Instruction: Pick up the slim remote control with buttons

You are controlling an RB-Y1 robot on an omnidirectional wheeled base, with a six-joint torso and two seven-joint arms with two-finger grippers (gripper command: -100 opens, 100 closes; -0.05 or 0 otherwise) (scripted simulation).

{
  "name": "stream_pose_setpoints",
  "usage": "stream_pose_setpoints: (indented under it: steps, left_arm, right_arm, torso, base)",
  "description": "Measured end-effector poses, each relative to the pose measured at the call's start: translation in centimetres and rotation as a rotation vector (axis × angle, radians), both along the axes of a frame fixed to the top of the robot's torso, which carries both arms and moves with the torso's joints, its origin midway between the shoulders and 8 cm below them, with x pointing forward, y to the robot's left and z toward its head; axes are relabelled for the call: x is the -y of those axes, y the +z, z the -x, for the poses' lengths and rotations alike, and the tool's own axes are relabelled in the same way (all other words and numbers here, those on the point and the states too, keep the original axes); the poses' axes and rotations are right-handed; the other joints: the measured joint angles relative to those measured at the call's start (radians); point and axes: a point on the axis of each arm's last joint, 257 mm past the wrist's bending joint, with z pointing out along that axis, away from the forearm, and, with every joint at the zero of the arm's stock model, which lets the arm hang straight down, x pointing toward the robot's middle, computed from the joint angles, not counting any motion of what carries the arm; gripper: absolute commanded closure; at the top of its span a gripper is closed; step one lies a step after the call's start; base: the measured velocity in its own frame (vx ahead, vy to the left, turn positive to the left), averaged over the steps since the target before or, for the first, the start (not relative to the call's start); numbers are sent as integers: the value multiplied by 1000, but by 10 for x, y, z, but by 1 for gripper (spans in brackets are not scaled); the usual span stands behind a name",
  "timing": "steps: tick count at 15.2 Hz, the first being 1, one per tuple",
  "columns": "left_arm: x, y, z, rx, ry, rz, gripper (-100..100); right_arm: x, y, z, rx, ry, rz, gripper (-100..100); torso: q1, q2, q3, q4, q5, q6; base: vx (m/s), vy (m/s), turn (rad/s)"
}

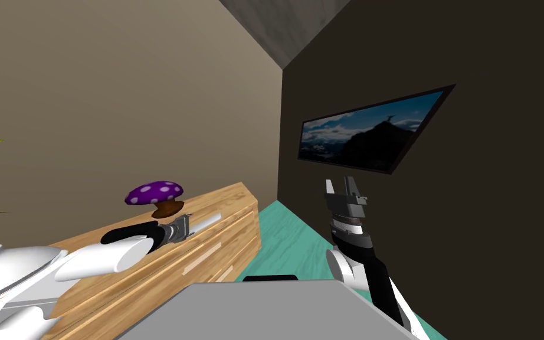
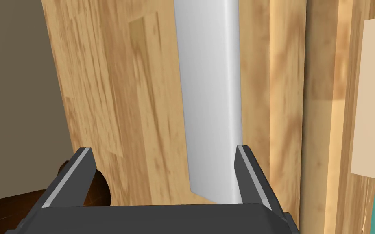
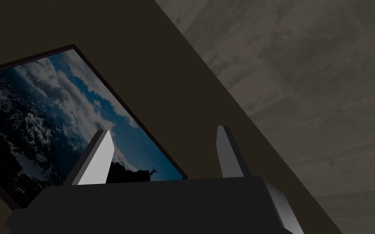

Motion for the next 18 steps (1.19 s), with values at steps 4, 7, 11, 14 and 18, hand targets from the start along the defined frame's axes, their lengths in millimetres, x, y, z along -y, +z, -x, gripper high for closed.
stream_pose_setpoints:
  steps: [4, 7, 11, 14, 18]
  left_arm:
    - [-9, -8, 11, -68, 35, 31, -100]
    - [-15, -11, 22, -116, 65, 58, -100]
    - [-22, -16, 36, -180, 100, 88, -100]
    - [-26, -20, 48, -231, 132, 117, -100]
    - [-30, -23, 62, -293, 166, 146, -100]
  right_arm:
    - [0, 0, 0, 0, 0, 0, 0]
    - [0, 0, 0, 0, 0, 0, 0]
    - [0, 0, 0, 0, 0, 0, 0]
    - [0, 0, 0, 0, 0, 0, 0]
    - [0, 0, 0, 0, 0, 0, 0]
  torso:
    - [0, 0, 0, 0, 0, 0]
    - [0, -1, 0, 0, 0, 0]
    - [1, -1, -1, 0, 0, 0]
    - [1, -1, -1, 0, 0, 0]
    - [1, -1, -1, 0, 0, 0]
  base:
    - [23, -12, -82]
    - [26, -6, -63]
    - [35, -7, -105]
    - [31, -2, -57]
    - [36, 1, -93]
